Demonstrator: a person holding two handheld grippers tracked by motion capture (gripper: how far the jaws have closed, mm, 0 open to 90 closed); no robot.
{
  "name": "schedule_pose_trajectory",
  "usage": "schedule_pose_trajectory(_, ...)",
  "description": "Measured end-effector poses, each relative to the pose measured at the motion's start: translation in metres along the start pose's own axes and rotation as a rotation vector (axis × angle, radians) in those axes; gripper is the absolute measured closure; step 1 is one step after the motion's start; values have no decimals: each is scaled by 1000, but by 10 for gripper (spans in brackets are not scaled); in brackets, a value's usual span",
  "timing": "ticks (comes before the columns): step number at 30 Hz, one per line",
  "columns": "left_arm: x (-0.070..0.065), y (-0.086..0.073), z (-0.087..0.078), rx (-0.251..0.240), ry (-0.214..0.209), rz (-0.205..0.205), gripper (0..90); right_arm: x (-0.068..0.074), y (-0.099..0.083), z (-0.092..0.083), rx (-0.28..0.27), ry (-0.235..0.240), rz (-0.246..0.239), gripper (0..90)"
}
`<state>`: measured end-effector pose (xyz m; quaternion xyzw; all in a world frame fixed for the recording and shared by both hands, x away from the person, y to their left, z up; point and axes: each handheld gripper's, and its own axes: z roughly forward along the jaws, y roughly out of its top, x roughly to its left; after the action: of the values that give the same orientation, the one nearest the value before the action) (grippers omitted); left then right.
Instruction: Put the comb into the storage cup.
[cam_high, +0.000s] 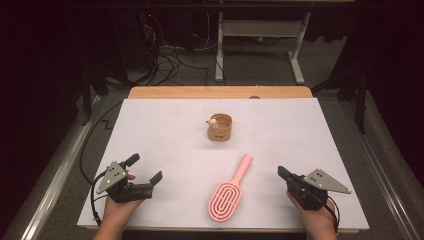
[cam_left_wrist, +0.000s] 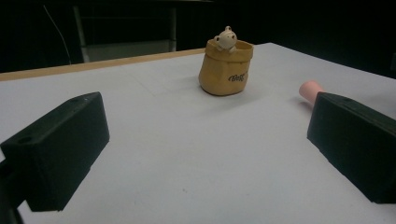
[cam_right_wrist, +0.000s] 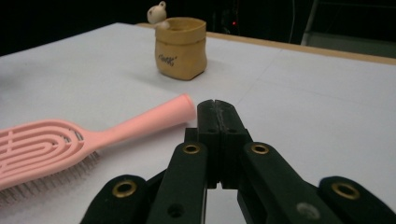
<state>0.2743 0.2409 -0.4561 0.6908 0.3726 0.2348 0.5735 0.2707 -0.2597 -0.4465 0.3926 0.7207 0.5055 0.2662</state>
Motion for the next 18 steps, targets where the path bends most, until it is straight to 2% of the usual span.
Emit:
schedule_pose_trajectory(2,0,0,0,1,-1,-1,0,3,0,8,31,9,-3,900)
schedule_pose_trajectory(4,0,0,1,2,-4,-3,0,7,0,25,103,21,-17,900)
schedule_pose_trajectory(5,0,0,1,2,-4,-3,0,7,0,25,103,21,-17,900)
schedule_pose_trajectory(6,0,0,1,2,-4,-3,0,10,0,37,152,28,-27,900)
schedule_pose_trajectory(7,1,0,0,-2,-4,-5,0,12,1,43,176,32,-25,900)
schedule_pose_trajectory(9,1,0,0,-4,-5,-5,0,16,2,53,217,29,-50,900)
schedule_pose_trajectory(10,1,0,-1,-8,-4,-6,0,16,2,53,217,29,-50,900)
schedule_pose_trajectory(11,1,0,-1,-11,-4,-9,0,20,4,63,252,31,-60,900)
schedule_pose_trajectory(13,2,0,-2,-17,-4,-13,0,24,6,71,280,31,-63,900)
schedule_pose_trajectory(18,3,0,-3,-23,-6,-16,0,31,15,87,317,26,-78,900)
